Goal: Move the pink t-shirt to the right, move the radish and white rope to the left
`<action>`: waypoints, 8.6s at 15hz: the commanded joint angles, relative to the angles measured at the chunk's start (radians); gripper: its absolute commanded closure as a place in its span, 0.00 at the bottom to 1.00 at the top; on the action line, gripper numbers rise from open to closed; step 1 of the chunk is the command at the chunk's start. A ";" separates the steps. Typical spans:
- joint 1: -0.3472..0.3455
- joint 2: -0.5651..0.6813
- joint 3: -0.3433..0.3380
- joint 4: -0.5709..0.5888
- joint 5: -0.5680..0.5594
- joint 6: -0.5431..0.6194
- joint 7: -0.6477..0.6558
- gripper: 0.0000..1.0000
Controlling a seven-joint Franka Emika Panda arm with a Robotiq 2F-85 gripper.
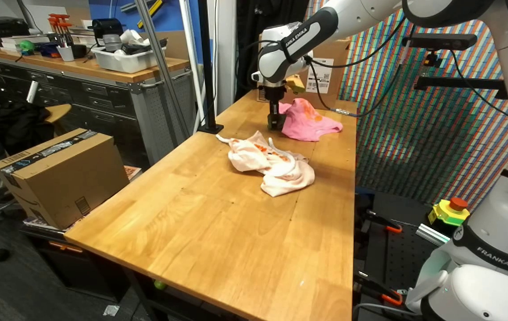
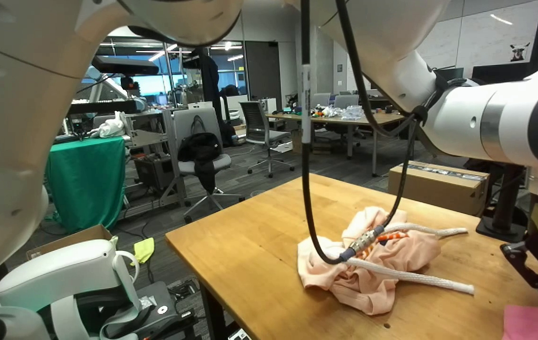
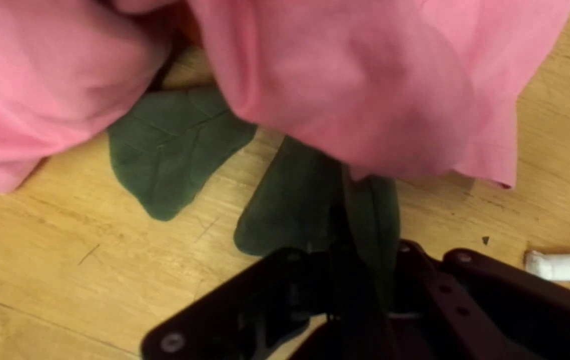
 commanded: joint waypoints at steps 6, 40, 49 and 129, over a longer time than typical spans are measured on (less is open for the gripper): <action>0.081 -0.198 -0.006 -0.062 -0.042 0.020 0.171 0.98; 0.102 -0.337 -0.216 -0.185 -0.611 -0.033 1.069 0.98; 0.157 -0.345 -0.153 -0.146 -0.579 -0.038 1.096 0.98; 0.641 0.008 0.123 0.336 -0.143 -0.515 1.095 0.00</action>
